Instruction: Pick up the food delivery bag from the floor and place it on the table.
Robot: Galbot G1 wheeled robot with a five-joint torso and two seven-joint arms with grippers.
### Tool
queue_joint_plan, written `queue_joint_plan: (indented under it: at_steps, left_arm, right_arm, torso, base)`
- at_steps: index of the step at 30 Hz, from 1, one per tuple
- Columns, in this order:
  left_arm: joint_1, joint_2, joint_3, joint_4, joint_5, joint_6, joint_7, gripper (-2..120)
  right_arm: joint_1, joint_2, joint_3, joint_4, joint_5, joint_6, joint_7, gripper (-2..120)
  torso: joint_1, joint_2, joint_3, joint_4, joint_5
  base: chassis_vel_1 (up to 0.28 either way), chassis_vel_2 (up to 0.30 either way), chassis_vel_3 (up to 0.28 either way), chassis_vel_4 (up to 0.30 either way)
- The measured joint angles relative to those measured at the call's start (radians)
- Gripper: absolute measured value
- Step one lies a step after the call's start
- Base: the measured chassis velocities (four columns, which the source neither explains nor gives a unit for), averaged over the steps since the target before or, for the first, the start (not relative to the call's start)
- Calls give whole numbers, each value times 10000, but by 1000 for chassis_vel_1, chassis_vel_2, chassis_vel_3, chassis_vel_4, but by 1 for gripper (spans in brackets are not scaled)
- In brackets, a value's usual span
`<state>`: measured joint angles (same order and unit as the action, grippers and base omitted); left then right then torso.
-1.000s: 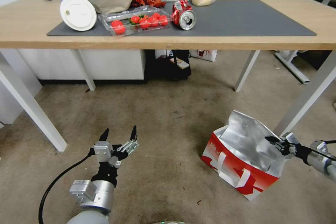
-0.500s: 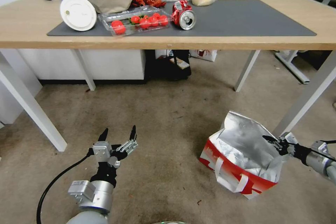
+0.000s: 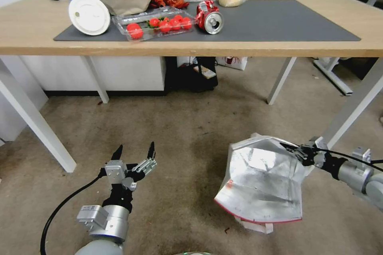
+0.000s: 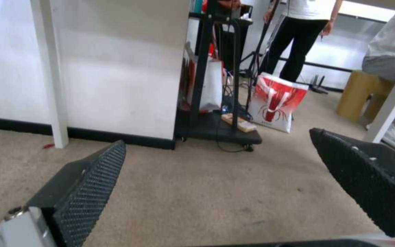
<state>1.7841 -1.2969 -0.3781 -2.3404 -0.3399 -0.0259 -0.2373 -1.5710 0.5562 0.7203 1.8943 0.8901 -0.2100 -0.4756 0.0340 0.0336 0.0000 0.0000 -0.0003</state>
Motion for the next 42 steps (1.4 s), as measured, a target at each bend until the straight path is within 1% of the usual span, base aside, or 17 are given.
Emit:
queue_joint_plan:
  at_steps: [4, 5, 7, 8, 9, 11, 12, 13, 14, 15, 16, 17, 19, 24, 29, 33, 42]
  left_arm:
    - [27, -12, -50, -50, -20, -12, 5, 100]
    - [27, -12, -50, -50, -20, -12, 5, 100]
    - [61, -9, -81, -78, -57, -24, 33, 100]
    - [77, -8, -117, -107, -78, -31, 45, 100]
    - [77, -8, -117, -107, -78, -31, 45, 100]
    - [80, -8, -141, -139, -97, -32, 43, 100]
    - [75, -14, -154, -157, -101, -32, 26, 100]
    - [75, -14, -154, -157, -101, -32, 26, 100]
    - [71, -17, -159, -172, -103, -32, 2, 100]
    - [63, -21, -180, -179, -103, -32, -47, 100]
    - [63, -21, -180, -179, -103, -32, -47, 100]
    - [57, -22, -206, -179, -108, -64, -49, 100]
    - [50, -20, -255, -179, -113, -108, -43, 100]
    - [23, -27, -286, -133, -119, -122, 3, 100]
    - [-9, -43, -317, -149, -112, -92, 86, 100]
    - [-37, -42, -343, -212, -73, 76, 108, 100]
    - [-20, -56, -305, -252, -26, 98, 42, 100]
  right_arm:
    - [-510, -480, 193, 1333, 1540, -454, 807, 0]
    - [-510, -480, 193, 1333, 1540, -454, 807, 0]
    - [-621, -625, 253, 1671, 2115, -593, 1081, 0]
    - [-679, -748, 314, 1987, 2810, -746, 1362, 0]
    - [-679, -748, 314, 1987, 2810, -746, 1362, 0]
    - [-716, -863, 389, 2355, 3956, -983, 1723, 0]
    - [-718, -962, 454, 2659, 4972, -1174, 2027, 0]
    - [-718, -962, 454, 2659, 4972, -1174, 2027, 0]
    - [-719, -1000, 473, 2750, 5286, -1234, 2116, 0]
    - [-744, -1111, 541, 2947, 5947, -1354, 2297, 0]
    - [-744, -1111, 541, 2947, 5947, -1354, 2297, 0]
    - [-885, -1225, 697, 3126, 6499, -1456, 2472, 0]
    - [-1122, -1366, 951, 3328, 6980, -1603, 2566, 0]
    - [-1378, -1463, 1149, 3545, 7188, -1732, 2515, 0]
    - [-1547, -1452, 1307, 3780, 7034, -1745, 2413, 0]
    - [-1813, -1336, 1474, 4093, 6907, -1733, 2365, 0]
    - [-2018, -1169, 1482, 4305, 6760, -1717, 2281, 0]
  torso:
    - [0, 0, -1, 1, 0]
    - [0, 0, -1, 1, 0]
    - [0, 0, 0, 0, 0]
    - [0, 0, 0, 1, 1]
    - [0, 0, 0, 1, 1]
    - [0, 0, 0, 0, 2]
    - [0, 0, 0, 1, 0]
    - [0, 0, 0, 1, 0]
    - [0, 0, 0, 1, 1]
    - [0, 0, 0, 1, 3]
    - [0, 0, 0, 1, 3]
    - [0, -1, 0, 2, 3]
    - [0, 0, 0, 0, 2]
    - [0, 0, 0, 0, 2]
    - [0, 0, 0, 1, 2]
    - [0, 0, 0, 0, 2]
    - [0, 0, 0, 0, 3]
  base:
    - [0, 0, 0, 0]
    - [0, 0, 0, 0]
    - [0, 0, 0, 0]
    - [0, 0, 0, 0]
    - [0, 0, 0, 0]
    - [0, 0, 0, 0]
    - [0, 0, 0, 0]
    - [0, 0, 0, 0]
    - [0, 0, 0, 0]
    - [0, 0, 0, 0]
    - [0, 0, 0, 0]
    - [0, 0, 0, 0]
    - [0, 0, 0, 0]
    - [0, 0, 0, 0]
    - [0, 0, 0, 0]
    - [0, 0, 0, 0]
    - [0, 0, 0, 0]
